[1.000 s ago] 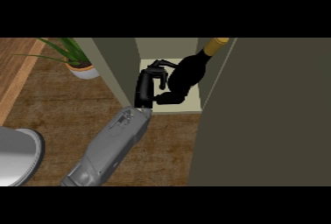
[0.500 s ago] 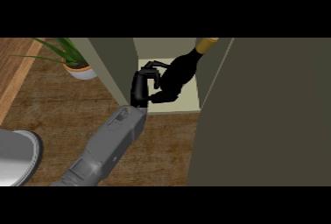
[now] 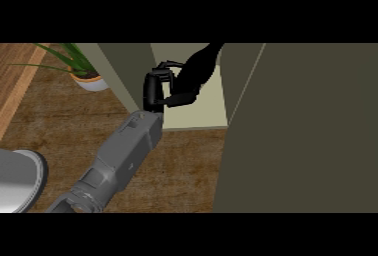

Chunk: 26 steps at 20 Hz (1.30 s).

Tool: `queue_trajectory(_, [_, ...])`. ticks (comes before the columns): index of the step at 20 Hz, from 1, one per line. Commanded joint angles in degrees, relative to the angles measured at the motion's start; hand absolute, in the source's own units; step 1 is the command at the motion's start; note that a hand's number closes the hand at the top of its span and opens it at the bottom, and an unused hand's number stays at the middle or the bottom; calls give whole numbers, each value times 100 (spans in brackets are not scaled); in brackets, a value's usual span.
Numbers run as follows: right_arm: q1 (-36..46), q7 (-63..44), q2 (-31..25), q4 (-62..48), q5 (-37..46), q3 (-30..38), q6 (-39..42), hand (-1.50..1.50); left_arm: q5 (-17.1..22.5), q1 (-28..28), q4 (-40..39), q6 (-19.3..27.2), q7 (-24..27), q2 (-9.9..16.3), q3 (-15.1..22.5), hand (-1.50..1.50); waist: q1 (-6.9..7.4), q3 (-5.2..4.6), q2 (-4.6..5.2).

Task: Pick up the wine, place it into the cabinet and close the cabinet

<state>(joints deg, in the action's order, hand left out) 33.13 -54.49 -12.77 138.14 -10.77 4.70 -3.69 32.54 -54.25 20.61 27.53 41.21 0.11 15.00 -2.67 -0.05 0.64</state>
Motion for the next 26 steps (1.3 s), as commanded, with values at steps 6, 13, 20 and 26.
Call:
queue_trajectory(6, [28, -238, 143, 405, -111, -271, -154, -150, 85, -591, -900, -101, 266, -9, -416, 150, -80, -3, 23])
queue_trajectory(13, [102, -212, 105, 319, -352, -77, -94, -150, -284, -959, -1434, 687, 118, 46, -337, 150, -179, 1, 58])
queue_trajectory(20, [138, -115, 130, 176, -293, -209, -37, -150, -403, -1163, -1654, 773, -165, -7, -295, 150, -231, -1, 86])
queue_trajectory(26, [492, 12, 161, -140, -153, -288, -88, -150, -363, -999, -1862, 817, -139, 124, -405, 150, -251, -10, 158])
